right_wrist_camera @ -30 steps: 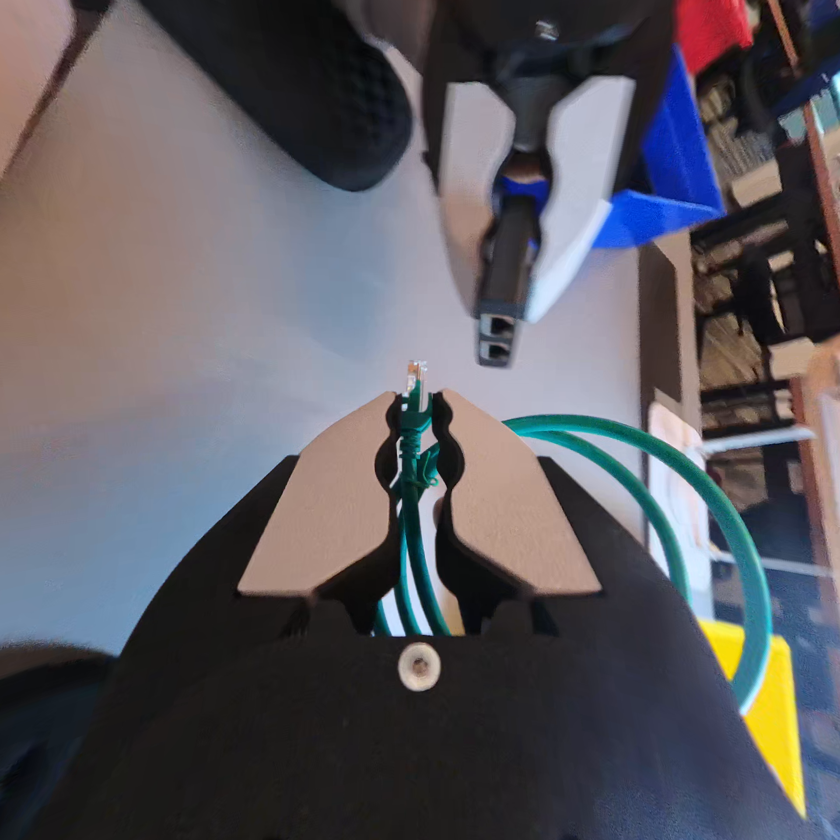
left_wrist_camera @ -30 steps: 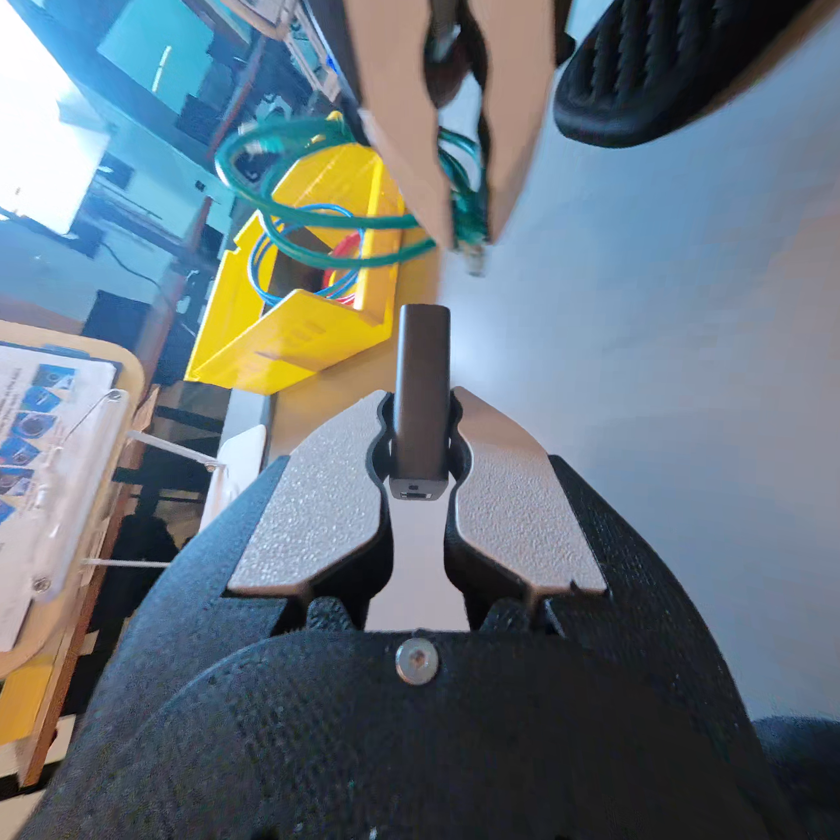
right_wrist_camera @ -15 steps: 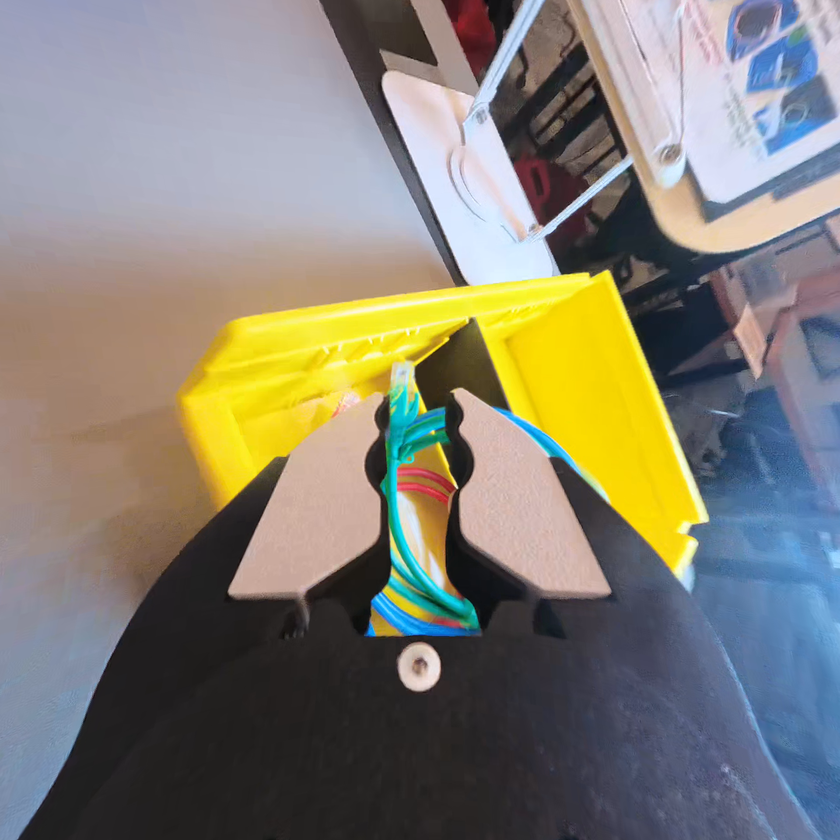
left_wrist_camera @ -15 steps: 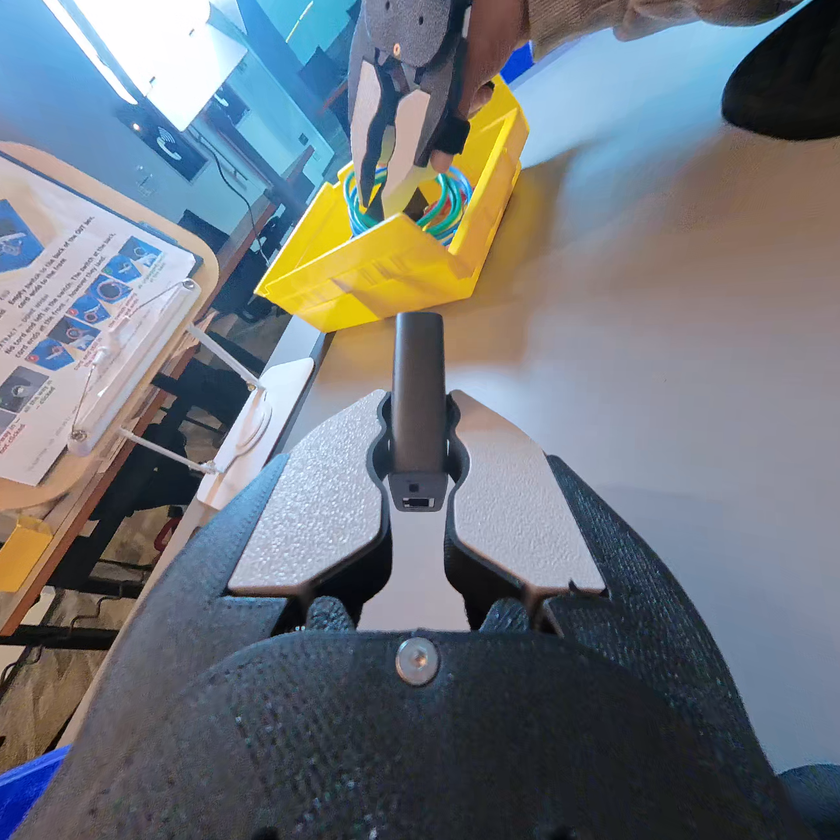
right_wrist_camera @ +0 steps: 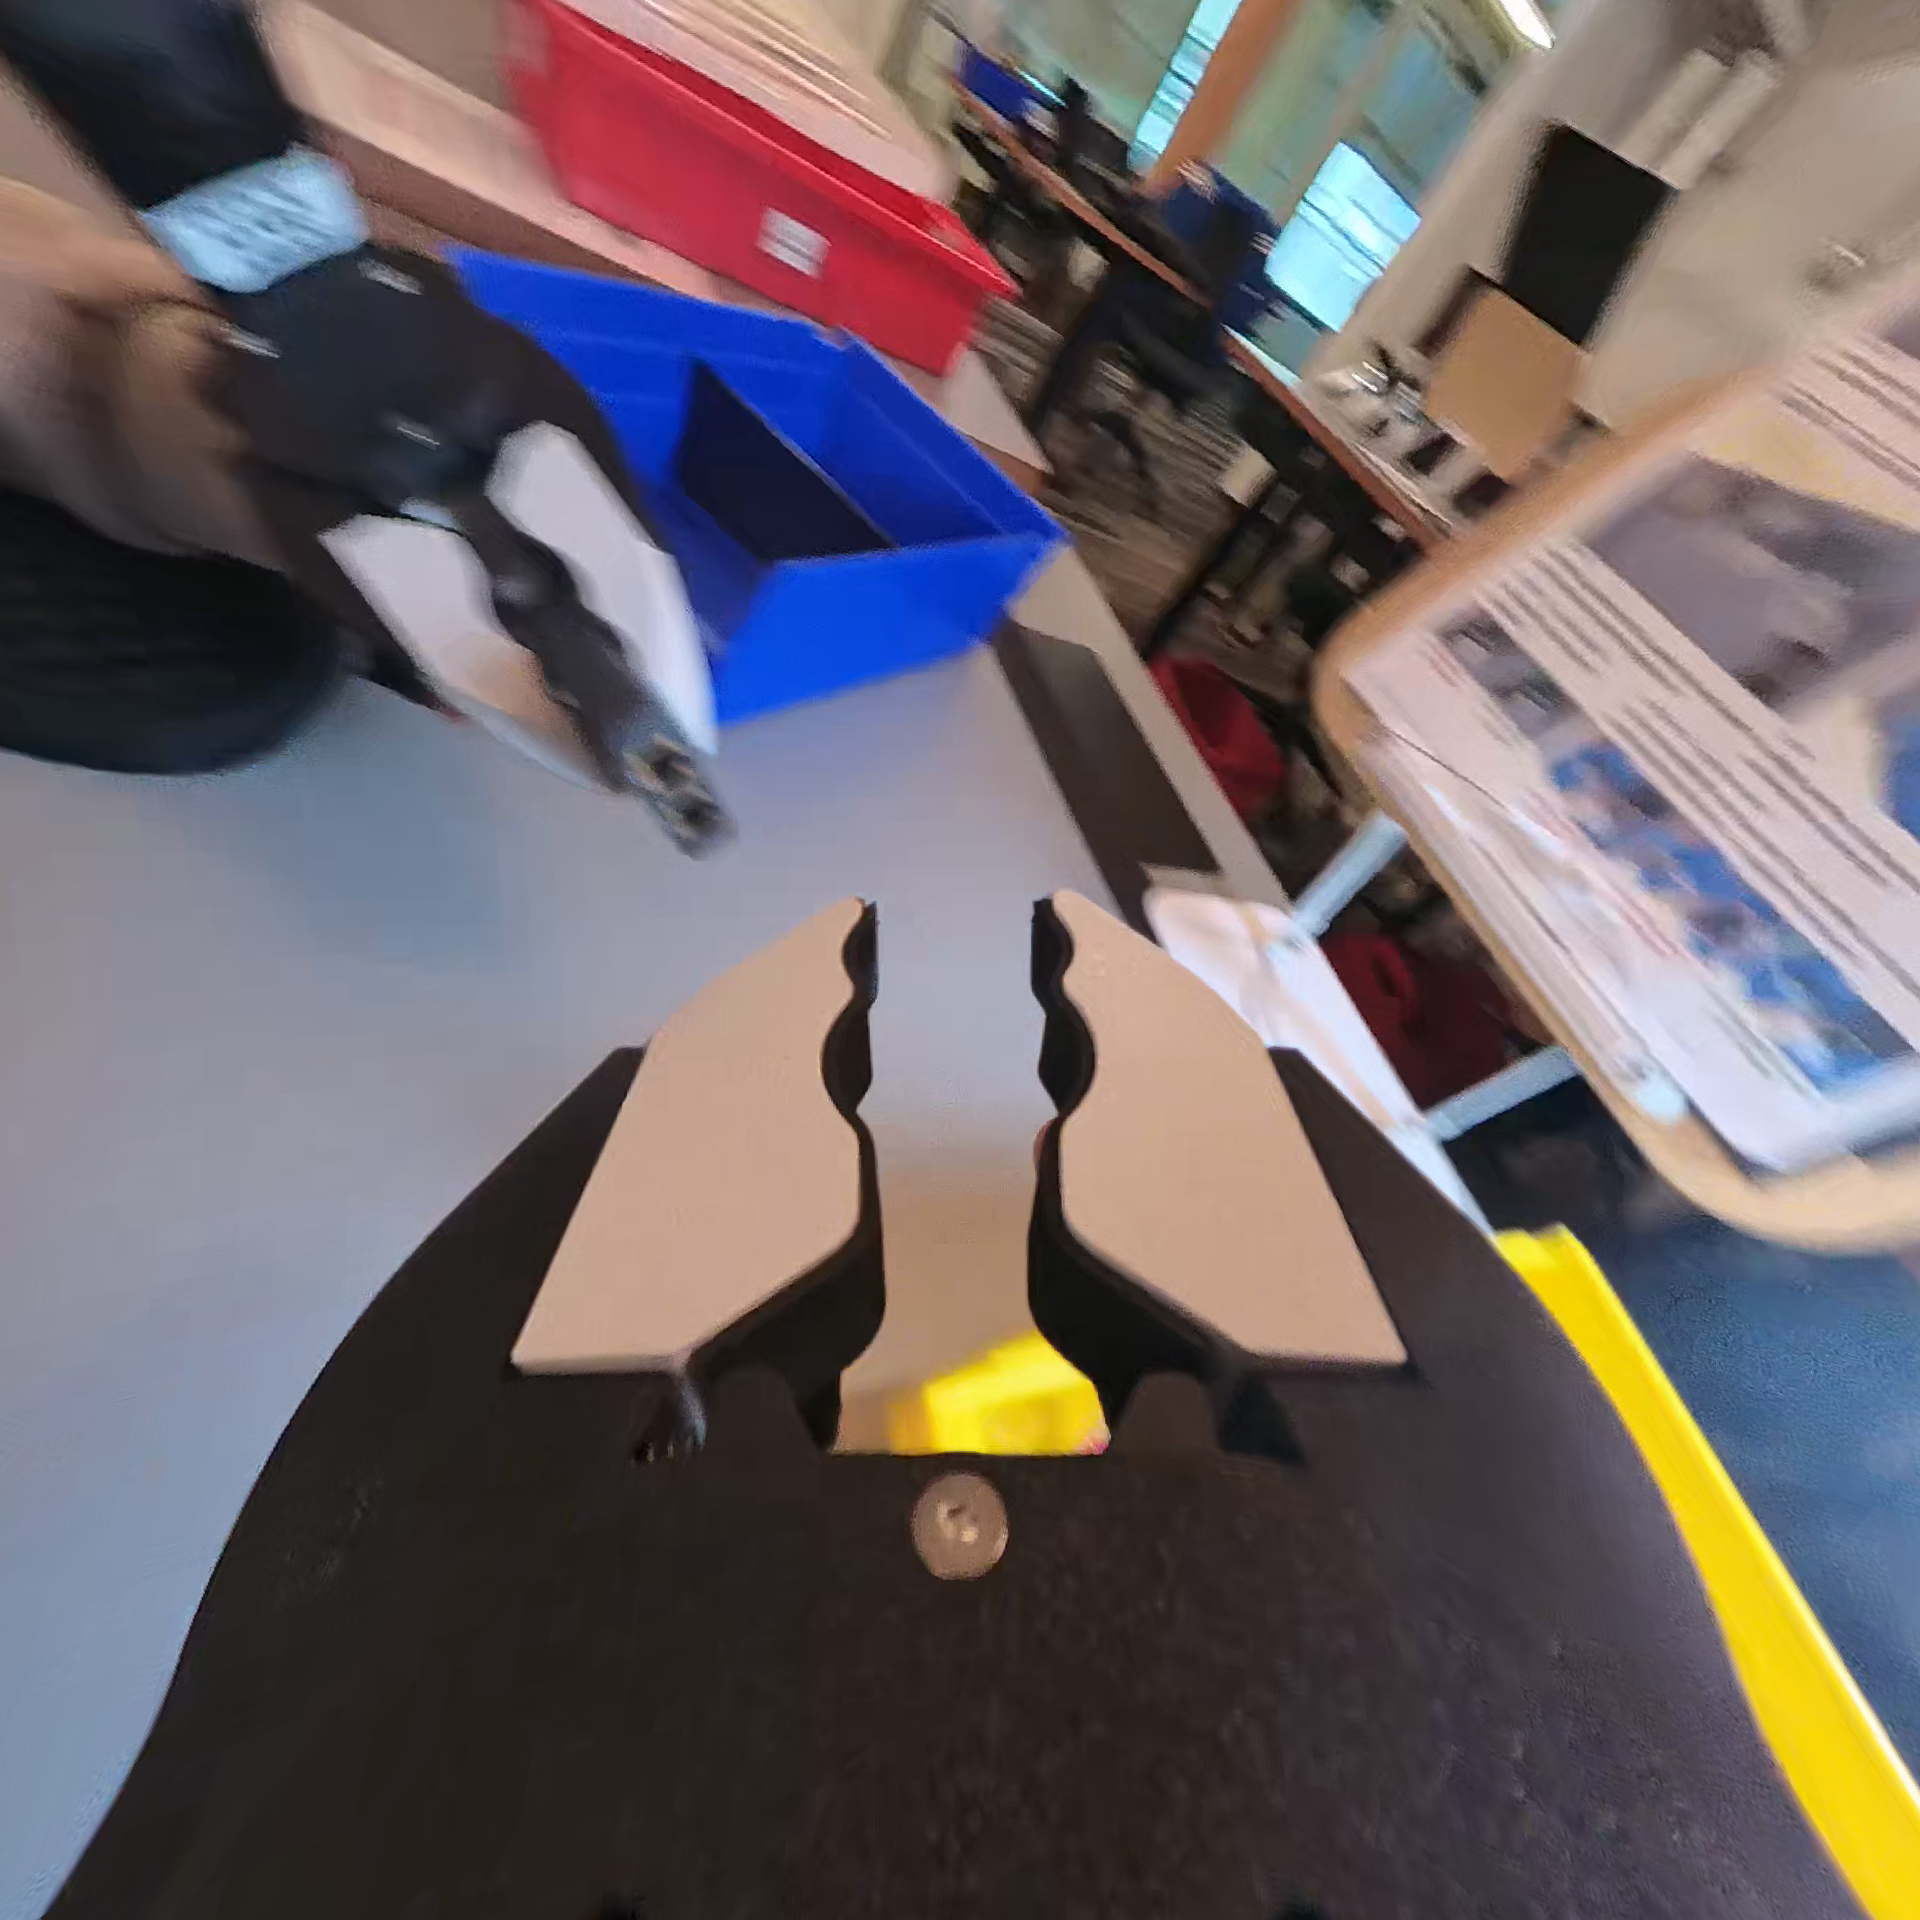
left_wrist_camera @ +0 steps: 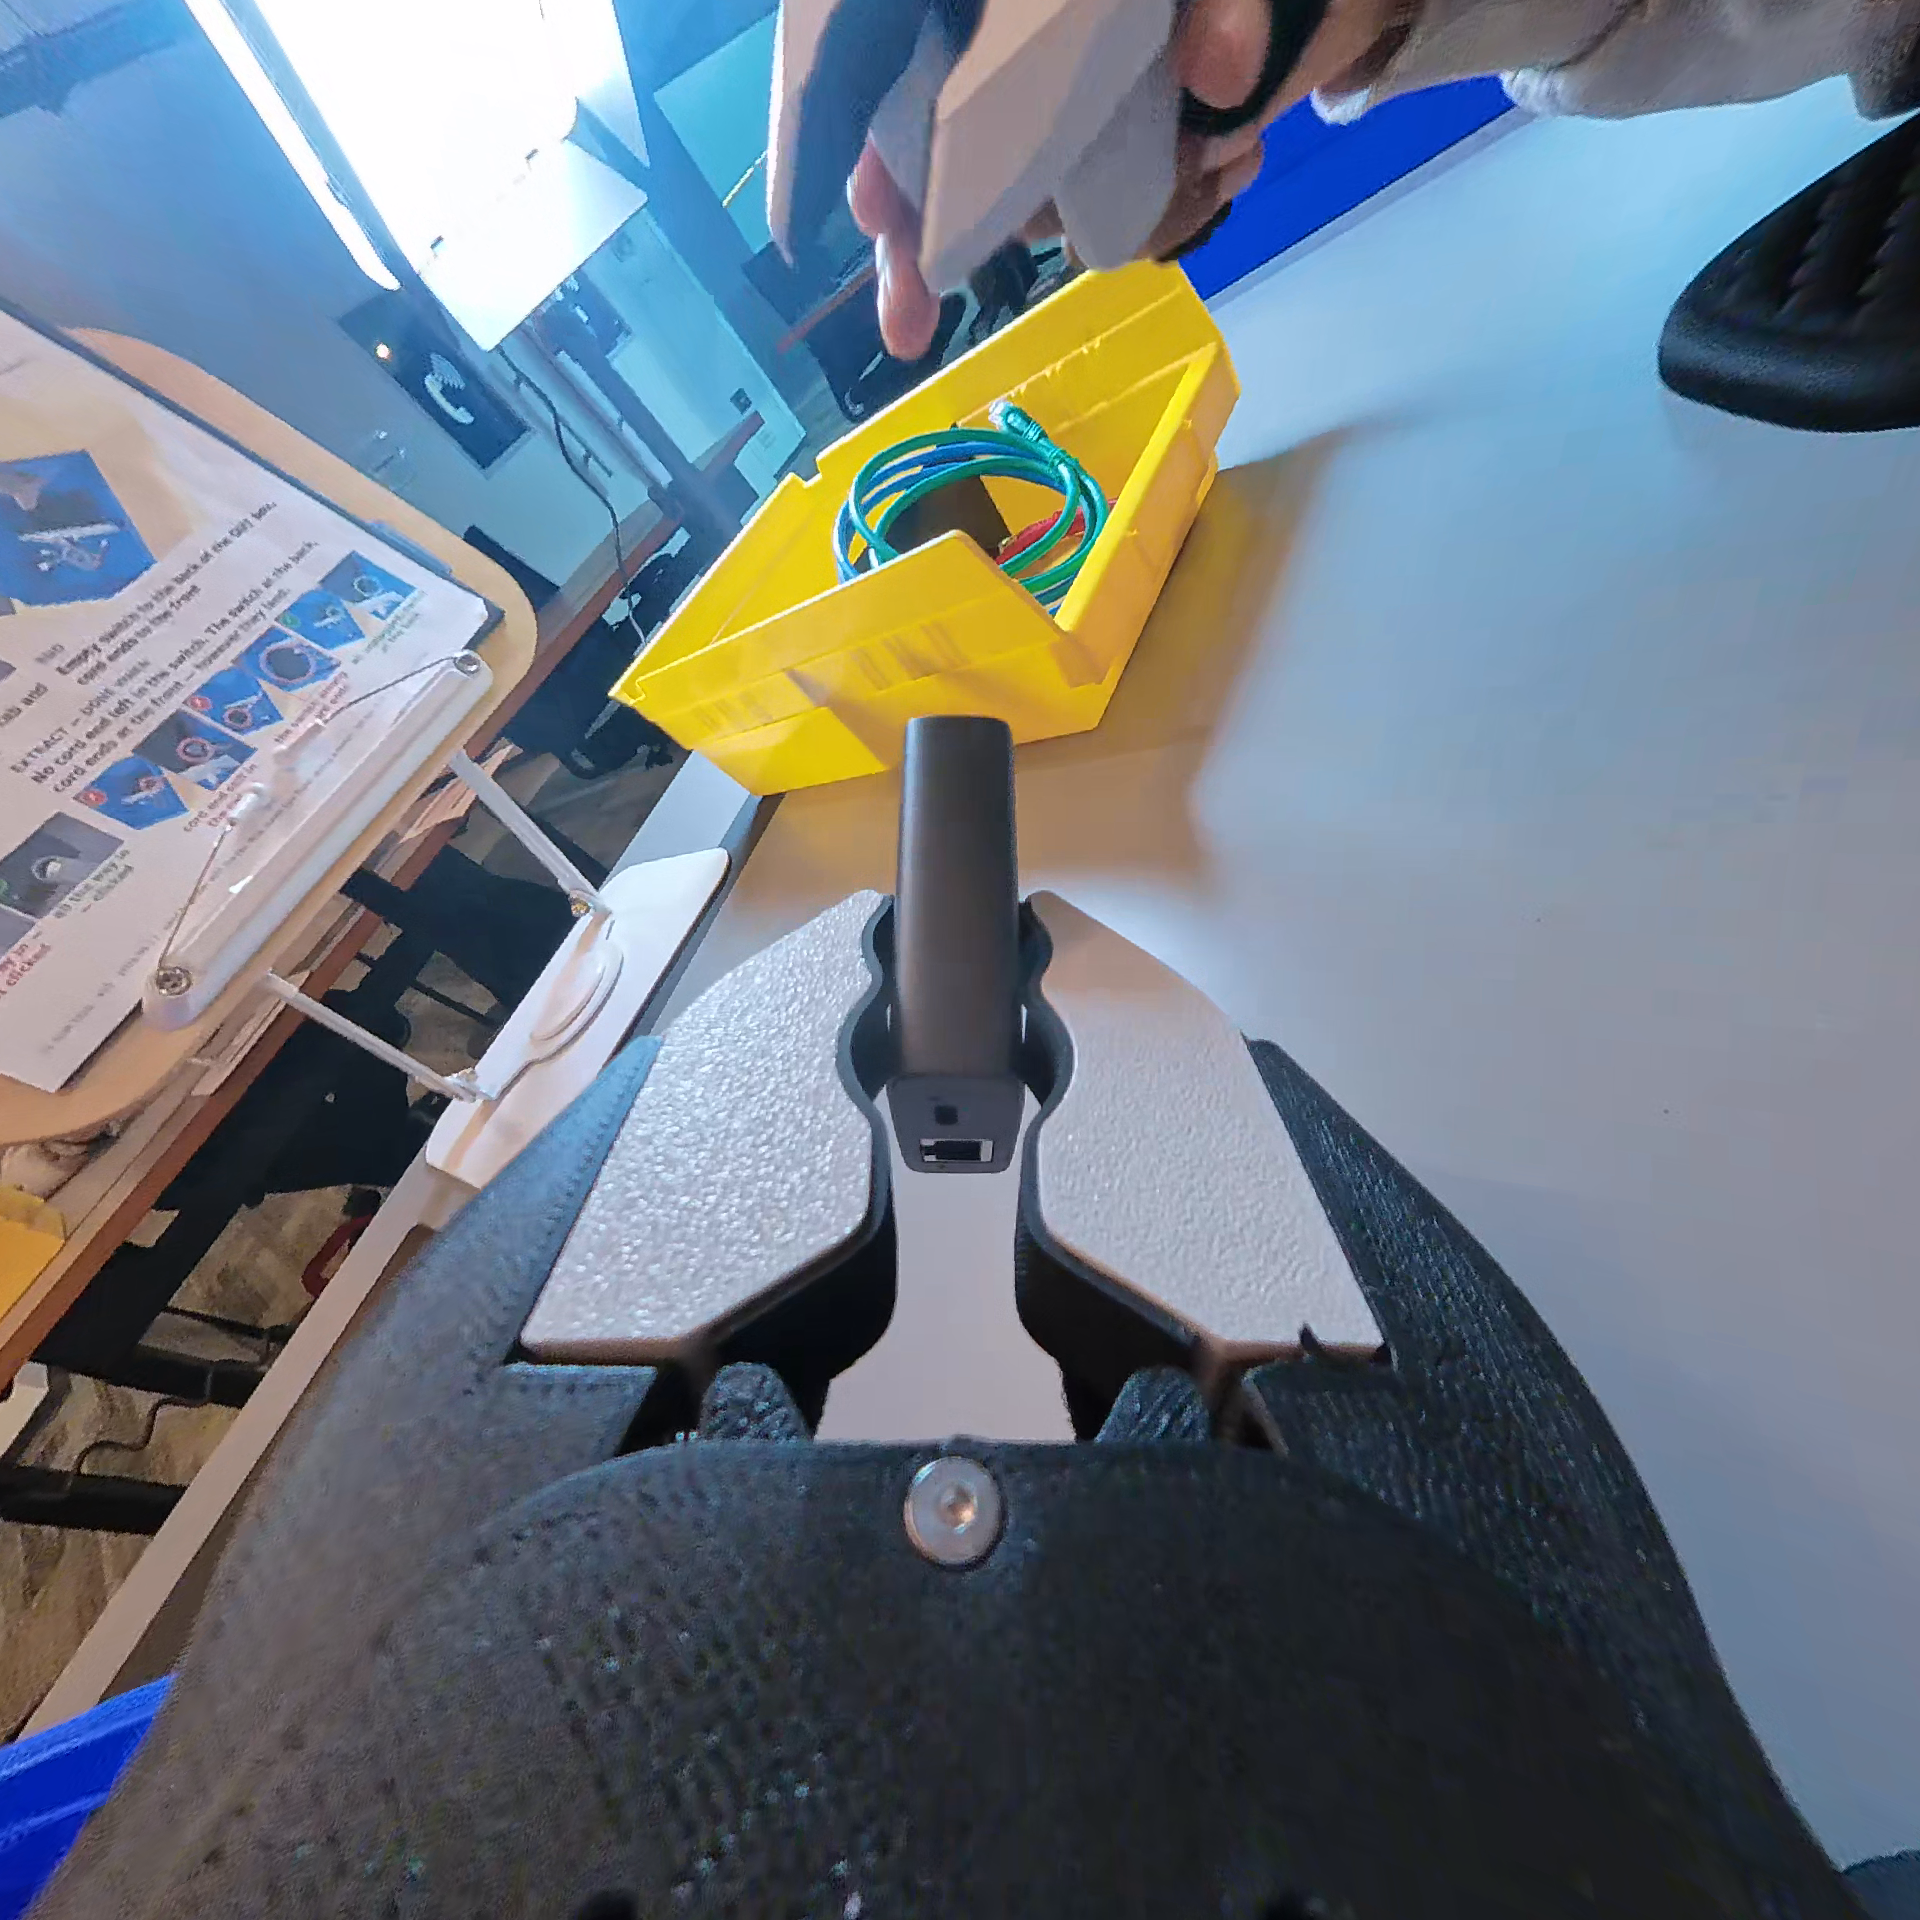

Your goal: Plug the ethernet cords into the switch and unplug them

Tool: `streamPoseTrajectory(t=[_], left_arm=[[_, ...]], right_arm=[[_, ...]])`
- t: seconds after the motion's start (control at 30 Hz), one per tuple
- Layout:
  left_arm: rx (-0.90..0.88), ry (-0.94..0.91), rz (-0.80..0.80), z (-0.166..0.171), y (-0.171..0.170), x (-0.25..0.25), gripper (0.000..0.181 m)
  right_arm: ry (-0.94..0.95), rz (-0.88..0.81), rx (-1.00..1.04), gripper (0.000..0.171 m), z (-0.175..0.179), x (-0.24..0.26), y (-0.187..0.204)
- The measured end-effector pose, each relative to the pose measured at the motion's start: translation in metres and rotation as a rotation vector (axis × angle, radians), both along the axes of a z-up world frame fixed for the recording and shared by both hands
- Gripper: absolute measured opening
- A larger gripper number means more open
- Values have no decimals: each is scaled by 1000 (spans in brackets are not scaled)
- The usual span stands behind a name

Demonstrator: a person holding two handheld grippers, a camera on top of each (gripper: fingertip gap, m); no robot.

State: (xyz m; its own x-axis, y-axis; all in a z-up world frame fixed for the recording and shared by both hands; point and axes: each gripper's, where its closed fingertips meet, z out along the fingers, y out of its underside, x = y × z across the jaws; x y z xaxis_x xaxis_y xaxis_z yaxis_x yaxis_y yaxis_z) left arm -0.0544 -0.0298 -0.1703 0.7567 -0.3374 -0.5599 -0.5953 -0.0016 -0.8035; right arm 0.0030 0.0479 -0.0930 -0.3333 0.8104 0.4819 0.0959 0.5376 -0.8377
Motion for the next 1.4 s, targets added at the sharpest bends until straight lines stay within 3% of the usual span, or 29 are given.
streamPoseTrajectory(t=[0.1,0.23,0.3,0.57,0.63,0.73,0.9,1.0,1.13,1.3,1.4], left_arm=[[8,17,-36,0,-1,9,21],[7,93,-75,-6,-4,22,21],[-4,140,-94,-11,-6,28,21],[8,39,-124,-1,-8,25,22],[-19,34,-128,-4,-8,26,21],[-52,52,-134,-10,-9,29,21],[-55,37,-158,-10,-11,32,21],[-40,49,-183,-8,-14,36,21],[-19,15,-219,-1,-18,43,21],[17,7,-270,5,-23,50,21],[65,-4,-188,14,-17,41,20]], right_arm=[[-50,180,24,30,-19,-8,-64],[-118,216,191,35,-60,-21,-100],[-103,199,244,21,-69,-25,-101],[-129,260,164,19,-61,-11,-83],[-169,265,122,19,-67,-10,-77],[-233,193,231,19,-89,-14,-63],[-164,191,287,31,-85,-22,-83],[-140,190,354,19,-90,-25,-87],[-146,213,277,25,-91,-25,-90],[-128,259,237,19,-87,-22,-100],[-211,214,282,19,-78,-17,-88]])
